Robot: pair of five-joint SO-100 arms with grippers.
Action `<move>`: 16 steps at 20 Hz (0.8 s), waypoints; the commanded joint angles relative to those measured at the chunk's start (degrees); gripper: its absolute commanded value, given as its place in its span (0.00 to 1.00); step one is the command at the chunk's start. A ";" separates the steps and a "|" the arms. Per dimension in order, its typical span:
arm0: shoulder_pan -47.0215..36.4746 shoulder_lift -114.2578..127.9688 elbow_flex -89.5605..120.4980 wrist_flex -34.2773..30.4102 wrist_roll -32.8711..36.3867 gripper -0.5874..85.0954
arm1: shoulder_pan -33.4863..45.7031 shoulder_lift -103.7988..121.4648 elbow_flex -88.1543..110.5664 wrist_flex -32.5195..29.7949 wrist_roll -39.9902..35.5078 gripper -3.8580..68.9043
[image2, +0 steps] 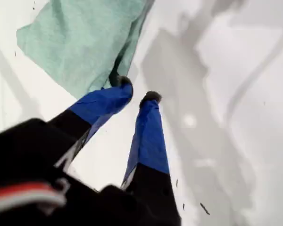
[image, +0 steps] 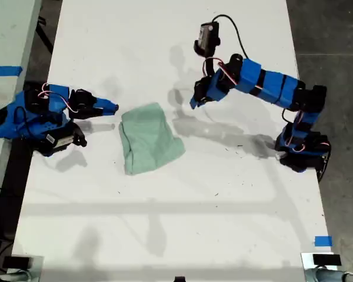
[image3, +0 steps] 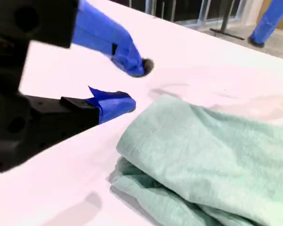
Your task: Fold tshirt
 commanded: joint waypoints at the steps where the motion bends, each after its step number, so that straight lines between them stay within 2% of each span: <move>1: -0.44 9.76 3.52 2.72 0.18 0.01 | 1.23 21.45 21.09 -3.52 2.29 0.05; 3: 0.97 8.96 7.73 -0.35 -0.70 0.01 | 1.67 38.58 40.96 -10.02 3.52 0.03; 5: 2.46 8.96 9.93 -1.23 -2.20 0.01 | 1.76 51.50 54.58 -9.93 6.86 0.03; 9: 1.05 9.05 10.37 1.05 -1.76 0.03 | -0.97 76.29 79.98 -11.60 17.05 0.03; 11: 2.29 9.14 10.46 -1.23 -1.58 0.09 | -3.25 92.37 91.32 -9.05 22.76 0.03; 13: 4.83 9.23 10.55 -1.76 -2.11 0.13 | -5.36 112.76 101.95 -1.32 30.85 0.03; 16: 3.25 9.40 10.55 1.58 -1.58 0.14 | -9.23 116.63 105.64 -1.67 44.38 0.06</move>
